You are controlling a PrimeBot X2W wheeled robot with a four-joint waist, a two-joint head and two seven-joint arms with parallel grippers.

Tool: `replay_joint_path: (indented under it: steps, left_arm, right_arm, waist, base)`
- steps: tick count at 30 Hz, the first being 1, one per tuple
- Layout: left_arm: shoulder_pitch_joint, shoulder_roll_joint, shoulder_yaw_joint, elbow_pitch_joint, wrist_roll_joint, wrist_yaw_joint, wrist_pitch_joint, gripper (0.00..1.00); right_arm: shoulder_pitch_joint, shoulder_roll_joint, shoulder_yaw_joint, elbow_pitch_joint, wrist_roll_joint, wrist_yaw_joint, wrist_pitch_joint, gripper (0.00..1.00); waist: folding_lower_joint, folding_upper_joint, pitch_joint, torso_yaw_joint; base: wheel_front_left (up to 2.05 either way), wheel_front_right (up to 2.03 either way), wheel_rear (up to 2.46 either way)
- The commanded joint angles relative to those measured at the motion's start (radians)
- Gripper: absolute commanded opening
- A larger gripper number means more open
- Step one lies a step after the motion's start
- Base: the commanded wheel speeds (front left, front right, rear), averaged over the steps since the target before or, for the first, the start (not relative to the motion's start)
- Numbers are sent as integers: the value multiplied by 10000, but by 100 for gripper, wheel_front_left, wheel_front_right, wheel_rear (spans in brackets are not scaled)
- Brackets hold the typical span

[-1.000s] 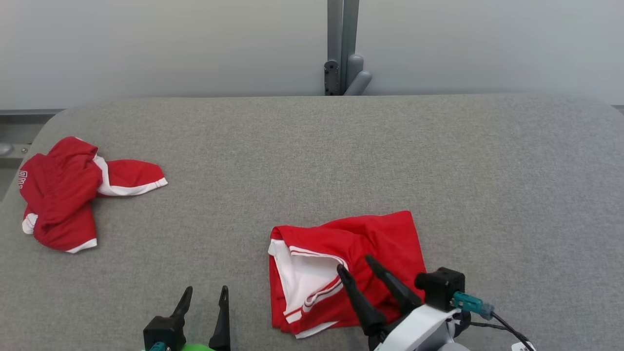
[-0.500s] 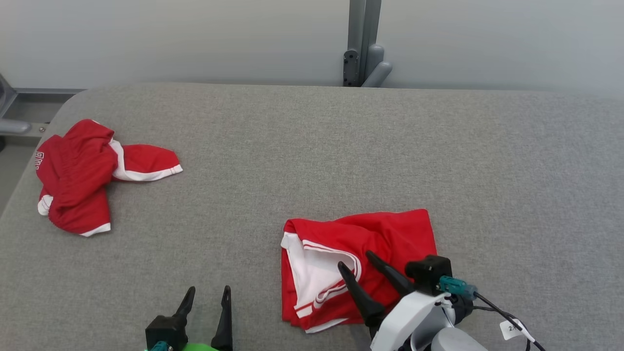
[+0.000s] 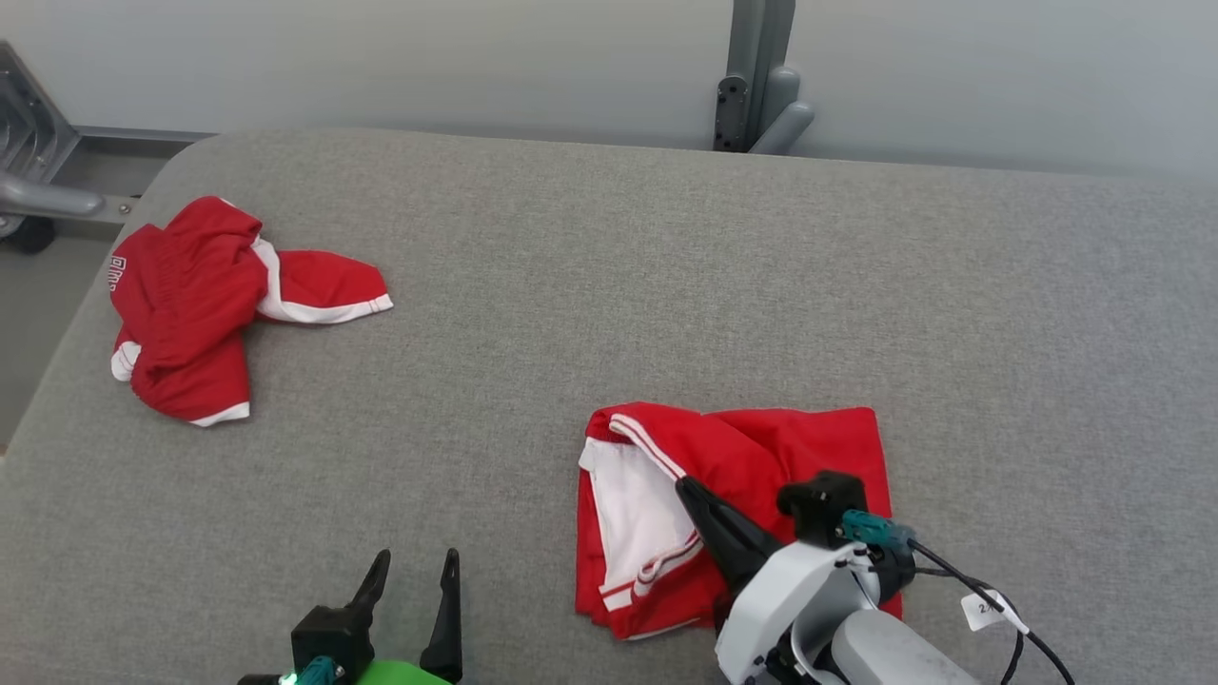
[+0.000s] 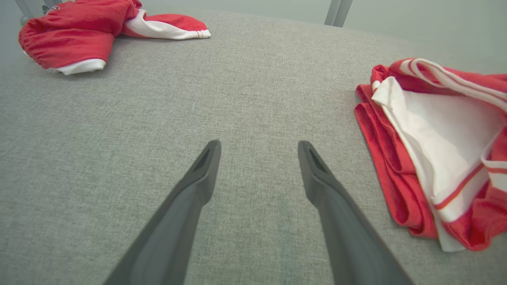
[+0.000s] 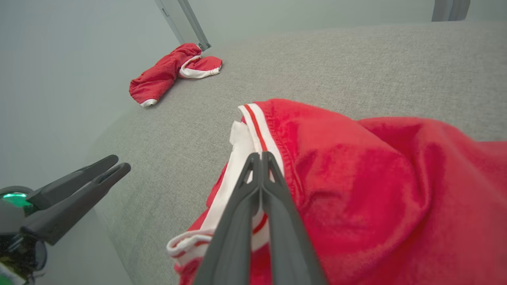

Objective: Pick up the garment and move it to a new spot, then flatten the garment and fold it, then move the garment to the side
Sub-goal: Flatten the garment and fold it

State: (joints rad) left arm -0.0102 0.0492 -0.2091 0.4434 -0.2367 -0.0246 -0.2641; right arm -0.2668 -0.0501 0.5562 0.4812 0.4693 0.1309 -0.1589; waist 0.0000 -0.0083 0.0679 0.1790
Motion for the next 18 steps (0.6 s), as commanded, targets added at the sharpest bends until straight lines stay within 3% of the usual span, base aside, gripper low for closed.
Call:
replay_joint_path:
  steps: [1, 13, 14, 15, 16, 18]
  left_arm:
    - [-177, 27, -27, -13, -52, 29, 2, 100]
    - [-498, 26, -446, 163, -170, -69, 1, 100]
    - [-521, 29, -482, 182, -180, -66, 1, 100]
    - [-532, 29, -514, 205, -178, -61, 2, 100]
    - [-552, 27, -531, 224, -173, -47, 1, 100]
    - [-596, 26, -515, 246, -166, -24, 1, 100]
  right_arm:
    - [-161, -23, -20, 35, -9, -5, -70, 0]
    - [-1473, -23, 1636, 1094, 1096, -5, -408, 0]
    - [-1607, -26, 1870, 1271, 1134, -3, -417, 32]
    - [-1702, -15, 2139, 1368, 1374, -3, -436, 80]
    - [-1784, -14, 2322, 1498, 1578, -3, -459, 100]
    - [-1976, -37, 2657, 1770, 1913, -5, -529, 100]
  waist:
    - [0, 83, 115, 163]
    - [0, 83, 592, 1075]
    - [0, 83, 612, 1143]
    - [0, 83, 634, 1198]
    - [0, 83, 647, 1227]
    - [0, 83, 634, 1252]
  base:
    - [0, 0, 0]
    - [0, 0, 0]
    - [0, 0, 0]
    - [0, 0, 0]
    - [0, 0, 0]
    - [0, 0, 0]
